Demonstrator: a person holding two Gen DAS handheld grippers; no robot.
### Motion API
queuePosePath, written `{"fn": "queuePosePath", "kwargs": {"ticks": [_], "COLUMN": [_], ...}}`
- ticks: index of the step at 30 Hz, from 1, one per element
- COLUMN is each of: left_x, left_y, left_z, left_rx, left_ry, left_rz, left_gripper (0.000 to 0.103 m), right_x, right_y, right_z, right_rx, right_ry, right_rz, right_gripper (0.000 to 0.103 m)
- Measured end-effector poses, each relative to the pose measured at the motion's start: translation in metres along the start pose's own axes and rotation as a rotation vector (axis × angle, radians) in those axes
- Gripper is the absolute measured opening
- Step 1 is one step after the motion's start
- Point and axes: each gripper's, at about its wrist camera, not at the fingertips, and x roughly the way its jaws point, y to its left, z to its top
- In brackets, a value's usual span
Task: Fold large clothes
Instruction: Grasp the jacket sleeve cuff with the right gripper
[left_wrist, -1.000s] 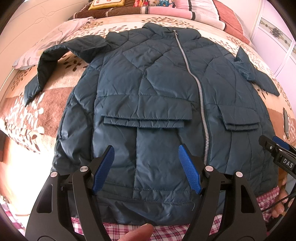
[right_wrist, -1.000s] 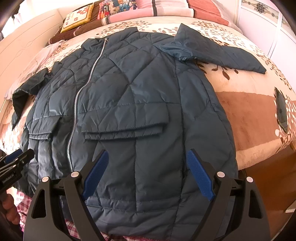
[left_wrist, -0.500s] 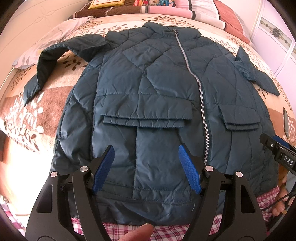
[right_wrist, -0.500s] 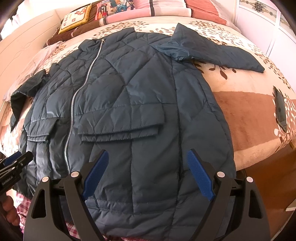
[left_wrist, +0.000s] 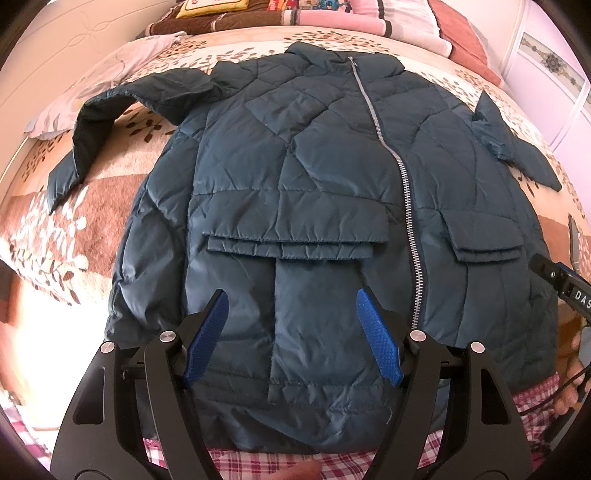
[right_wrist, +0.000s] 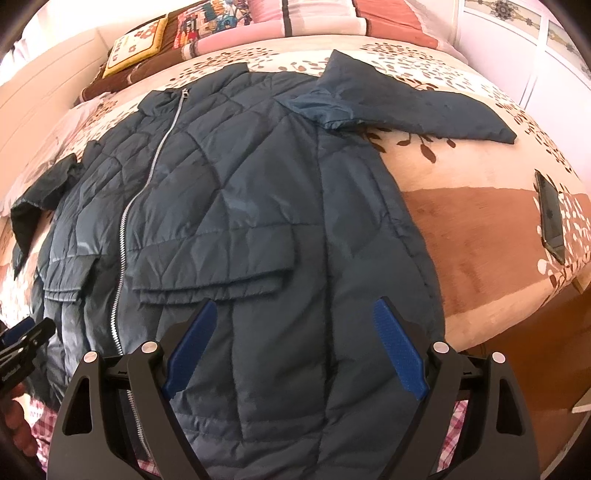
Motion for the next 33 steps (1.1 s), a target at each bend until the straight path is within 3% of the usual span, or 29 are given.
{"fn": "queuePosePath", "kwargs": {"ticks": [10, 20, 26, 33], "left_x": [-0.004, 0.0, 0.009, 0.027], "left_y": [0.008, 0.012, 0.012, 0.004], "left_z": [0.031, 0.084, 0.11, 0.12], "left_rx": [0.014, 0.006, -0.02, -0.001], "left_ry": [-0.046, -0.097, -0.106, -0.09], "left_rz": [0.025, 0.063, 0.068, 0.083], "left_gripper": [0.072, 0.072, 0.072, 0.072], "right_x": [0.005, 0.017, 0.035, 0.061], "right_y": [-0.063, -0.135, -0.176, -0.227], "right_z": [0.045, 0.119, 0.157, 0.187], "right_rx": [0.14, 0.179, 0.225, 0.363], "right_ry": [-0.032, -0.13, -0.145, -0.122], "right_rz": [-0.02, -0.179, -0.248, -0.181], "right_gripper": [0.084, 0.084, 0.084, 0.079]}}
